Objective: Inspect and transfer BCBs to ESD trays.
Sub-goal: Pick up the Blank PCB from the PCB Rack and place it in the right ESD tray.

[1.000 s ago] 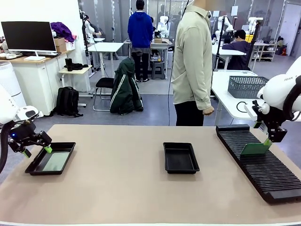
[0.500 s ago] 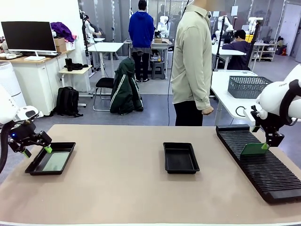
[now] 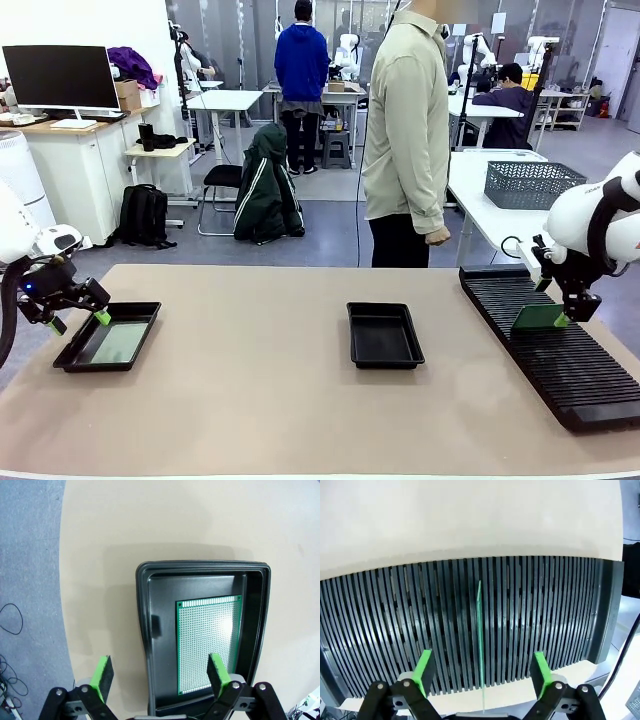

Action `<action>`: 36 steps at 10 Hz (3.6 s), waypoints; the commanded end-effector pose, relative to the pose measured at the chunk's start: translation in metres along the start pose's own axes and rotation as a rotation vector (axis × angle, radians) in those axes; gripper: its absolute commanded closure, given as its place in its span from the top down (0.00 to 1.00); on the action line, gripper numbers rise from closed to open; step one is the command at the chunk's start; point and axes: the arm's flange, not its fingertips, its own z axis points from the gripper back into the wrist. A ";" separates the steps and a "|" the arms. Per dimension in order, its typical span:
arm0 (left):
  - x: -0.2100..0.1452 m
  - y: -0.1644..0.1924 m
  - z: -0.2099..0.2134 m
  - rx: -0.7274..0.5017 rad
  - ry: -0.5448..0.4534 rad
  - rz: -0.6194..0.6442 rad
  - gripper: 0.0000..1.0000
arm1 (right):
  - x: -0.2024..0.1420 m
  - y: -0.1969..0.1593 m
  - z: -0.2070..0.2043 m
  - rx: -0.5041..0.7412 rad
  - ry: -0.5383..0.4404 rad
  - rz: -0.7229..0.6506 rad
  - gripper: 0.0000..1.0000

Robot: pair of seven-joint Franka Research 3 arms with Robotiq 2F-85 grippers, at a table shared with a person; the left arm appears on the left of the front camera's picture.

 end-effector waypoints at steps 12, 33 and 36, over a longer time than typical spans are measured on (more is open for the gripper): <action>-0.001 0.001 0.000 -0.001 -0.002 0.002 1.00 | 0.001 -0.003 -0.005 0.030 0.013 -0.012 0.81; -0.001 0.001 0.000 -0.001 -0.002 0.002 1.00 | 0.003 -0.011 -0.005 0.058 0.048 -0.022 0.00; -0.001 0.001 0.000 -0.001 -0.002 0.002 1.00 | 0.003 -0.012 -0.001 0.054 0.052 -0.025 0.00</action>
